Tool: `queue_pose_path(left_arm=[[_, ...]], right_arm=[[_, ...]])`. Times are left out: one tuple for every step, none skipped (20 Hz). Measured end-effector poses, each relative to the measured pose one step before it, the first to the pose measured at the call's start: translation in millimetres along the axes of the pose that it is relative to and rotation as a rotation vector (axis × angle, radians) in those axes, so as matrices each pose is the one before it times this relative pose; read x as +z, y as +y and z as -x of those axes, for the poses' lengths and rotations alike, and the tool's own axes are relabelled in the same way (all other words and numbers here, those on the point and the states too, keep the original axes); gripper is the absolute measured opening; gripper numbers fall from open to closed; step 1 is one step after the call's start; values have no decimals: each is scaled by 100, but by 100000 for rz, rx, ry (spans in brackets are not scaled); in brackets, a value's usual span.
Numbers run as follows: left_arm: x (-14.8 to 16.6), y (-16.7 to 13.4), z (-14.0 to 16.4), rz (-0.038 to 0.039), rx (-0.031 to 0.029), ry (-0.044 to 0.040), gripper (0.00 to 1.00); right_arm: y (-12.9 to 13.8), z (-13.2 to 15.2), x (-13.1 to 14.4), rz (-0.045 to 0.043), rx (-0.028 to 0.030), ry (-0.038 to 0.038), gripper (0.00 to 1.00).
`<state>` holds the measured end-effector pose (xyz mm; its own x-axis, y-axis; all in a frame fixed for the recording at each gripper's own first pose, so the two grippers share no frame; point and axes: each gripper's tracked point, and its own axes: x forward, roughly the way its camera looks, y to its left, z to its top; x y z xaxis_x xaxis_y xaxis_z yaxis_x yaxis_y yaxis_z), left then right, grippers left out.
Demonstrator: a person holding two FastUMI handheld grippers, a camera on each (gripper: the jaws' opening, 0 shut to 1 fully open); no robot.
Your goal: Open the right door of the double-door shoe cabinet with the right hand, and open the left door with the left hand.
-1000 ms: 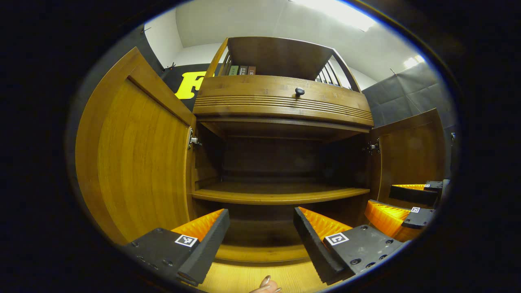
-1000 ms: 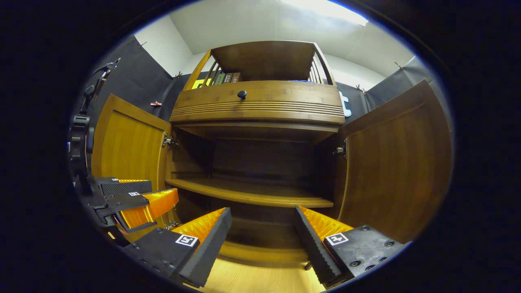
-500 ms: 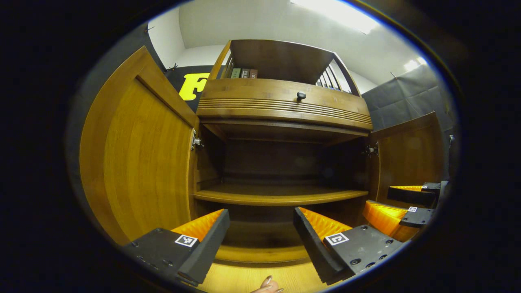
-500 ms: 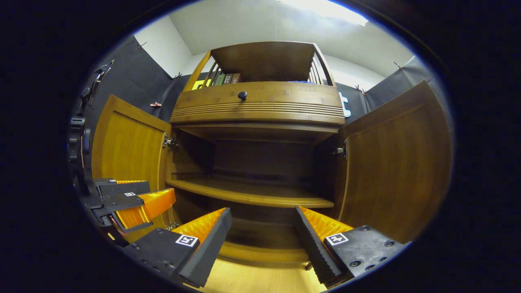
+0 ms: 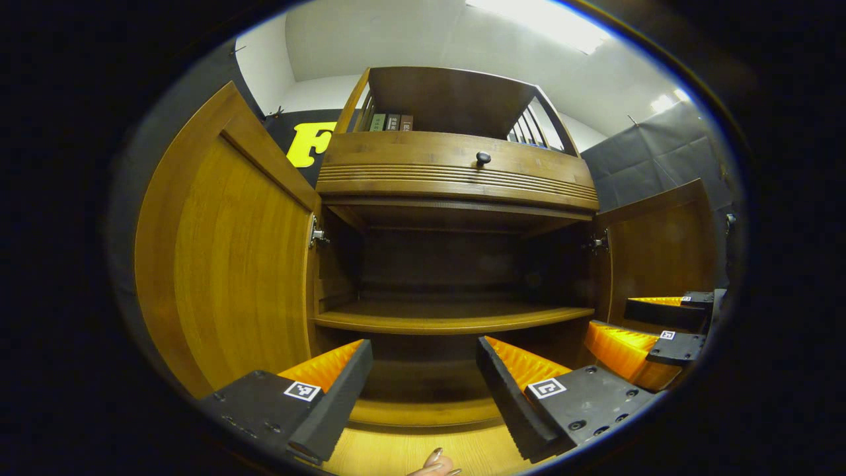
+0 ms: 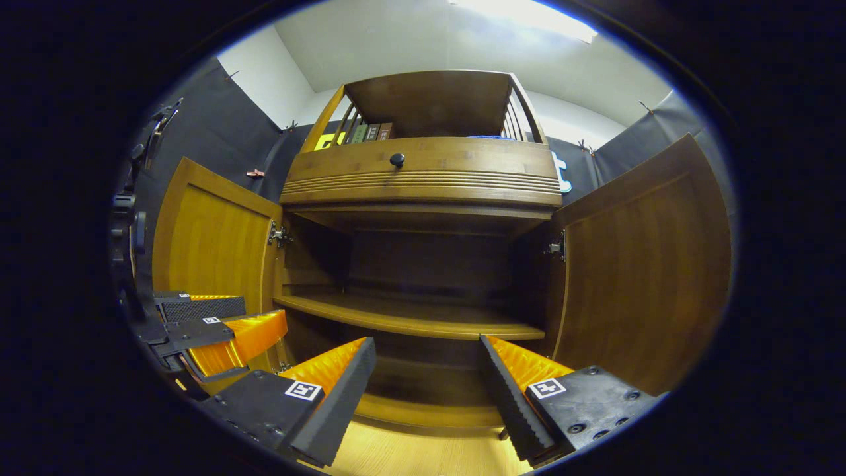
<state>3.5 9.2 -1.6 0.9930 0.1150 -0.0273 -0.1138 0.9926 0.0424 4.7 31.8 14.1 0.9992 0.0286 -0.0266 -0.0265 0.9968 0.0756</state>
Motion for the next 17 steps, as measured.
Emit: queue_pose_path(left_arm=[[-95, -35, 23, -232, -186, -123, 98], [48, -26, 46, -69, -170, -52, 98], [-89, 95, 8, -7, -87, -168, 98], [-49, 60, 51, 26, 69, 132, 98], [-100, 49, 62, 48, -22, 4, 98], [7, 65, 66, 251, -28, 3, 99], [-64, 79, -10, 434, -123, -76, 99], [93, 77, 10, 566, -204, -143, 98], [12, 55, 69, 462, -156, -191, 98], [50, 35, -14, 177, -114, 101, 98], [-23, 20, -4, -119, -100, 23, 98], [47, 35, 25, -299, -38, -159, 98], [58, 73, 18, -351, 22, -108, 98], [73, 120, 21, -299, 76, -243, 98], [25, -17, -15, -139, 113, -204, 98], [139, 90, 29, 150, 182, -256, 98], [-10, 73, 19, 271, 116, -76, 98]], right_arm=[[152, -84, -13, -207, 500, -32, 99], [43, 93, -62, -82, 221, 21, 99], [3, -46, 6, -11, -317, 63, 98], [-79, -3, -26, 40, -304, 86, 99], [29, 59, -29, 7, -64, 107, 99], [133, 65, -15, -23, 115, 56, 99], [52, 37, 66, 42, 76, -86, 99], [60, 98, 41, 179, -20, -201, 99], [-17, -30, 80, 259, -159, -336, 99], [-60, -44, 130, 182, -201, -194, 99], [-66, -62, 96, -249, -12, -303, 99], [83, 60, 86, -717, 162, -198, 99], [47, -6, 62, -878, 258, -113, 99], [104, -37, -19, -649, 246, -28, 99], [9, -2, 14, -178, 189, 67, 99], [8, -7, -78, 312, 122, 254, 98], [171, -38, -68, 558, 423, 269, 98]])
